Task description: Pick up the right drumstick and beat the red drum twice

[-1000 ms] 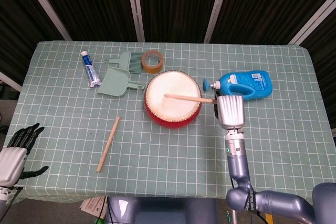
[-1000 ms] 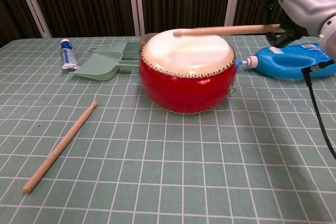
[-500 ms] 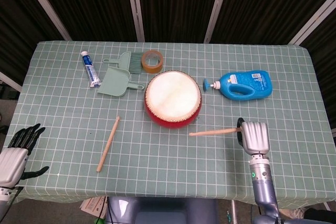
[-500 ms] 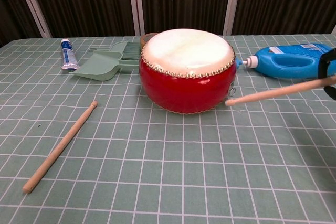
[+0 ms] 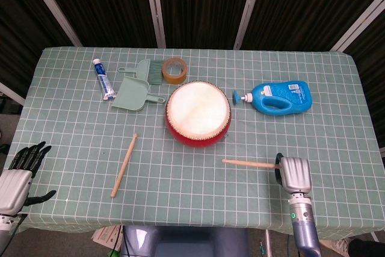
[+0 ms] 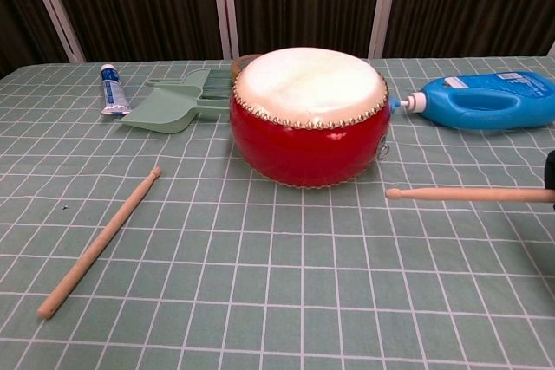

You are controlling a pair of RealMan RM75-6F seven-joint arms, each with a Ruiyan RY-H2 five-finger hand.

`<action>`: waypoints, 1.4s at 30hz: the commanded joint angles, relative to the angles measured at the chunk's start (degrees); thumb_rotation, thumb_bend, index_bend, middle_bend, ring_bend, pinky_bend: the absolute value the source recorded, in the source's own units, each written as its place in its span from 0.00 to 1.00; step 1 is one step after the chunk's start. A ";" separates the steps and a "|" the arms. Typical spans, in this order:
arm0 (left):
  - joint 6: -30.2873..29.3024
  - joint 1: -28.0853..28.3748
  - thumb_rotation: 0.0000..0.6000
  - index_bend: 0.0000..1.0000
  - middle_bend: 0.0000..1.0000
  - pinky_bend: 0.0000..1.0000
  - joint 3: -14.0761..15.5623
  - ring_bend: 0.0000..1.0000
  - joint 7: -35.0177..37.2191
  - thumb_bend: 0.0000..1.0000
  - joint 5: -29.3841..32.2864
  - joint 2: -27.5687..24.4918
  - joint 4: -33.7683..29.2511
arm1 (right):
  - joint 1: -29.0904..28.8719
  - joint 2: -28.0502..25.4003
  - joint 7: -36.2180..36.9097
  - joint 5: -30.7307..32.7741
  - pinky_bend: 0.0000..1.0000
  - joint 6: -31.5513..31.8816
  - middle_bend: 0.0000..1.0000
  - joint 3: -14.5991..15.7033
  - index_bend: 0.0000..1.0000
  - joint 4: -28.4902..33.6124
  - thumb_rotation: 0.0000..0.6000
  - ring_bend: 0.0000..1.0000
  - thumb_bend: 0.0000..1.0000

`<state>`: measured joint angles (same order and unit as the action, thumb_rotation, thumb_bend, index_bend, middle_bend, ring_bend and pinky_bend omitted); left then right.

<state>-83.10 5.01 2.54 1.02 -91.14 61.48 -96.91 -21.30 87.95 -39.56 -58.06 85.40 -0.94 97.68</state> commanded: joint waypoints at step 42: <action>-0.06 0.09 1.00 0.00 0.00 0.02 0.03 0.00 0.29 0.00 -0.41 0.02 0.16 | 3.18 -7.72 -2.97 -0.37 0.05 -1.95 0.02 -0.54 0.00 9.93 1.00 0.03 0.29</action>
<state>-83.15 5.10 2.57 1.30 -91.54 61.50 -96.75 -19.11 82.95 -45.53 -55.87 82.58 -1.68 105.27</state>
